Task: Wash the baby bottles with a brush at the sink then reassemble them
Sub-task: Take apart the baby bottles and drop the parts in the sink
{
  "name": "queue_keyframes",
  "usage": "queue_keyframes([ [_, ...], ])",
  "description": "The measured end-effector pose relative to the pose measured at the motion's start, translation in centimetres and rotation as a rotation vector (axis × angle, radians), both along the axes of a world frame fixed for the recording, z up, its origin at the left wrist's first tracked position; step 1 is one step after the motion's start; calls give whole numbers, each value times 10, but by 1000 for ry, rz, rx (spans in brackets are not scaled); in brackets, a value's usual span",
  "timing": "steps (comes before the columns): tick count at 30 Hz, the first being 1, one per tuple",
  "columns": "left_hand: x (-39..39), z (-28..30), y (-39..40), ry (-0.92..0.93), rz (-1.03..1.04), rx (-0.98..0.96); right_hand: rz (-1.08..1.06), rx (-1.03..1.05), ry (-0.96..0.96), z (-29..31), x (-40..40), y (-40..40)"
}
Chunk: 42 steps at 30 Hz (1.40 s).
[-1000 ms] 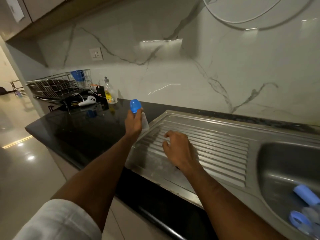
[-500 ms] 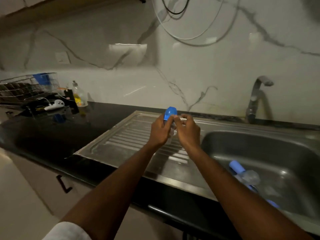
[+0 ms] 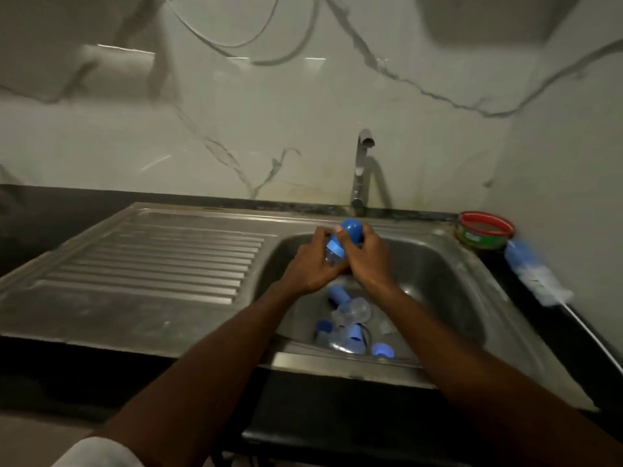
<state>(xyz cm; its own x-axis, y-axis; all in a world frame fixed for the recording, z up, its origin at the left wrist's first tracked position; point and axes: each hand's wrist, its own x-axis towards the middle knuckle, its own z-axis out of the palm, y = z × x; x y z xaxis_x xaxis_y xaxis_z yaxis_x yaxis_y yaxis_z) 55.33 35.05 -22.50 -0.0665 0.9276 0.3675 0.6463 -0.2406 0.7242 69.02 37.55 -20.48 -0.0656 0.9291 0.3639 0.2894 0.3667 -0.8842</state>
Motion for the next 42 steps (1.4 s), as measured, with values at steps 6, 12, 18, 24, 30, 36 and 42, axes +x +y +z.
queue_keyframes([
  [6, -2, -13, 26, 219, -69, -252, 11, -98, -96, -17, 13, 34],
  [12, -14, -15, 36, 369, -25, -211, -6, -88, -207, -22, 18, 42],
  [18, -21, -19, 41, 452, 93, -191, -136, -20, -231, -15, 29, 43],
  [24, -23, -15, 40, 329, 129, -77, -106, -101, -426, -18, 33, 43],
  [30, -15, -8, 36, 60, 35, -44, 55, -135, -355, -9, 32, 41],
  [36, 1, -3, 35, -311, -183, -63, 368, -119, -576, -2, 51, 34],
  [42, -10, -8, 35, -149, -336, -24, 328, -156, -708, -13, 72, 39],
])
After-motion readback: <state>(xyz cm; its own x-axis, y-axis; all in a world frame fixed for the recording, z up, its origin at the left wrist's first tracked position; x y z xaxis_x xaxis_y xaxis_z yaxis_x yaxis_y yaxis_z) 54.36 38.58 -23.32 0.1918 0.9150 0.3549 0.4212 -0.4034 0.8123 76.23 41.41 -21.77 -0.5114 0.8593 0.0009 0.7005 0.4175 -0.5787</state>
